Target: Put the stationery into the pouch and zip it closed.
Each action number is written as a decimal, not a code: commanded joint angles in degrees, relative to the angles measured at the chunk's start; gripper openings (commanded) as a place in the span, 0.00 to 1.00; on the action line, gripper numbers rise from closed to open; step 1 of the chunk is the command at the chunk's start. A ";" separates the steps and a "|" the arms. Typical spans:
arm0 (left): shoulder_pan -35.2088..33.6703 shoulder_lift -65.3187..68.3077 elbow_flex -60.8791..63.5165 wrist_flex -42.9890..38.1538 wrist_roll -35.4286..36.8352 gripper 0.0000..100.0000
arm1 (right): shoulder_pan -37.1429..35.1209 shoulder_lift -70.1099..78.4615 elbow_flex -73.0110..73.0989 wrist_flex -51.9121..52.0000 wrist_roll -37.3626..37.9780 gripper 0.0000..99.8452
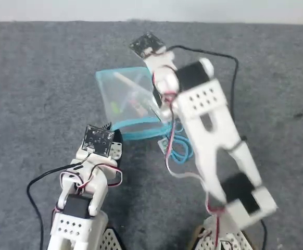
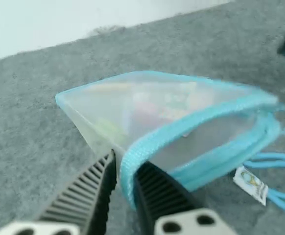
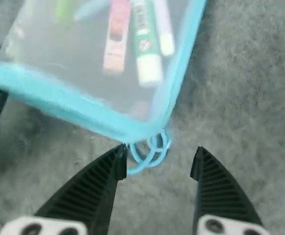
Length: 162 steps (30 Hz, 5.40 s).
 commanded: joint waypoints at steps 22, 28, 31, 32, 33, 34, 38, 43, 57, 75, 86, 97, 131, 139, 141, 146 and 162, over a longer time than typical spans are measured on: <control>0.00 -0.97 -2.42 -2.20 0.09 0.01 | 1.10 -36.35 78.33 -64.66 -1.41 0.24; -0.18 -0.97 -2.42 -2.20 0.09 0.01 | 1.36 -22.90 69.98 -68.44 -2.37 0.24; -0.18 -0.97 -2.42 -2.20 0.09 0.01 | 1.27 -18.07 64.26 -68.44 -8.26 0.24; -0.18 -0.97 -2.42 -2.20 0.09 0.01 | 1.27 -16.66 62.42 -68.44 -10.29 0.24; 0.00 -0.97 -2.42 -2.20 0.09 0.01 | 1.27 -15.34 60.66 -68.53 -11.96 0.24; 0.00 -0.97 -2.42 -2.20 0.09 0.01 | 1.27 -14.02 59.25 -69.14 -13.19 0.24; 0.09 -0.97 -2.42 -2.20 0.09 0.01 | 1.45 -9.63 58.46 -77.05 -14.59 0.23; 0.09 -0.97 -2.24 -2.37 0.00 0.01 | 2.59 -6.73 58.46 -77.76 -14.51 0.18; -0.26 -0.53 0.48 -10.29 -0.35 0.01 | 3.30 -26.77 46.42 -23.60 3.78 0.02; -0.26 -0.53 0.31 -8.70 -0.35 0.01 | 3.03 -27.30 57.49 -37.32 3.69 0.31; -0.26 -0.62 0.31 -8.70 -0.35 0.01 | 1.98 -27.21 66.55 -54.37 3.25 0.24; -0.26 -0.53 0.31 -8.70 -0.35 0.01 | 1.71 -31.34 57.32 -36.44 7.03 0.01; -2.37 -0.53 -0.57 -6.59 -2.29 0.01 | -18.95 -36.70 44.22 -23.60 8.09 0.30; -2.02 -0.53 -0.66 -6.59 -2.29 0.01 | -12.18 -55.78 61.36 -24.92 14.51 0.37; -2.02 -0.53 -0.66 -6.59 -2.29 0.01 | -9.80 -56.75 65.49 -27.91 16.18 0.38; -2.02 -0.53 -0.66 -6.51 -2.29 0.01 | -8.48 -55.34 73.14 -36.88 20.13 0.38; -1.93 -0.53 -1.01 -5.36 -2.29 0.01 | -8.40 -37.41 72.44 -53.85 21.36 0.38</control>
